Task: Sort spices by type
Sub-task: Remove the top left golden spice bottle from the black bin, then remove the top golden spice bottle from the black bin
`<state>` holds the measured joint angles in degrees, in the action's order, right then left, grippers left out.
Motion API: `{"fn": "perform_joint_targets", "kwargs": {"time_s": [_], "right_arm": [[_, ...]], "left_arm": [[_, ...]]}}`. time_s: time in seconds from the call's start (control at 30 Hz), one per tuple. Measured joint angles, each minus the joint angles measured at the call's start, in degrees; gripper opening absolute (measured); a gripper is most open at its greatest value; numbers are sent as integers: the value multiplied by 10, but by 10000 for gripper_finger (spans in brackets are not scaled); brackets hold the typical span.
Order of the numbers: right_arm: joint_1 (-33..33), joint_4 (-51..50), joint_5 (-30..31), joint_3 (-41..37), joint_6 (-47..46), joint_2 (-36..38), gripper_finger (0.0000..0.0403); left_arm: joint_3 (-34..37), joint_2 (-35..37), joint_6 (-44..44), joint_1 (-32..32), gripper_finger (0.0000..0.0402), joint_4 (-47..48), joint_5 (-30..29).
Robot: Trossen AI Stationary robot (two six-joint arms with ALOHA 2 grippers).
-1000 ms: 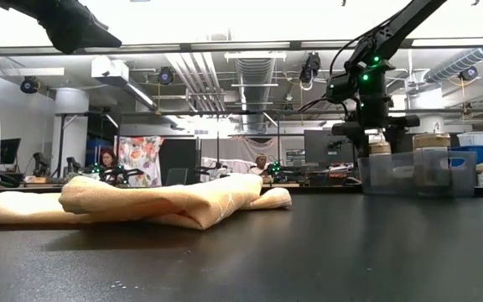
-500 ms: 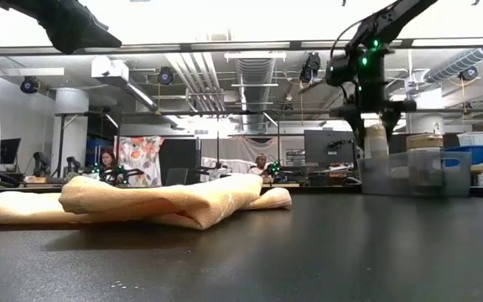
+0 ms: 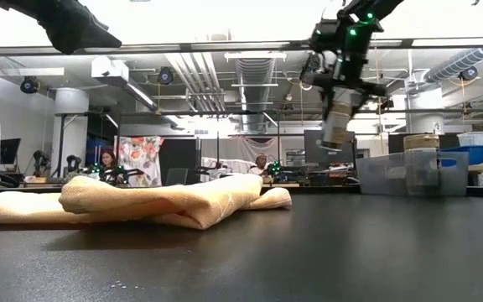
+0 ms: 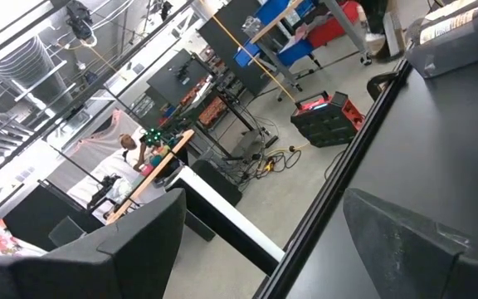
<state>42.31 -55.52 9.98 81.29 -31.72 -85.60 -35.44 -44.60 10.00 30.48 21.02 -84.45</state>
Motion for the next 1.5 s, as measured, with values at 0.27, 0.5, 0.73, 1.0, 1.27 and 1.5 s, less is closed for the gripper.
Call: {"fn": "perform_joint_targets", "kwargs": {"time_s": [0.27,0.5,0.73,1.0,1.27,1.5], "right_arm": [[-74,15,-5,-1,11,-72,274],[-79,21,-12,-1,19,-146,274],[-82,25,-9,0,27,-169,275],[-82,25,-9,1,29,-172,344],[-82,9,-9,41,28,-166,346],[-78,-89,4,120,28,-160,335]], "left_arm": [[0,0,0,0,311,0,0],[0,0,0,0,311,0,0],[0,0,0,0,311,1,0],[0,0,0,0,311,1,0],[0,0,0,0,311,2,0],[0,0,0,0,311,5,0]]}}
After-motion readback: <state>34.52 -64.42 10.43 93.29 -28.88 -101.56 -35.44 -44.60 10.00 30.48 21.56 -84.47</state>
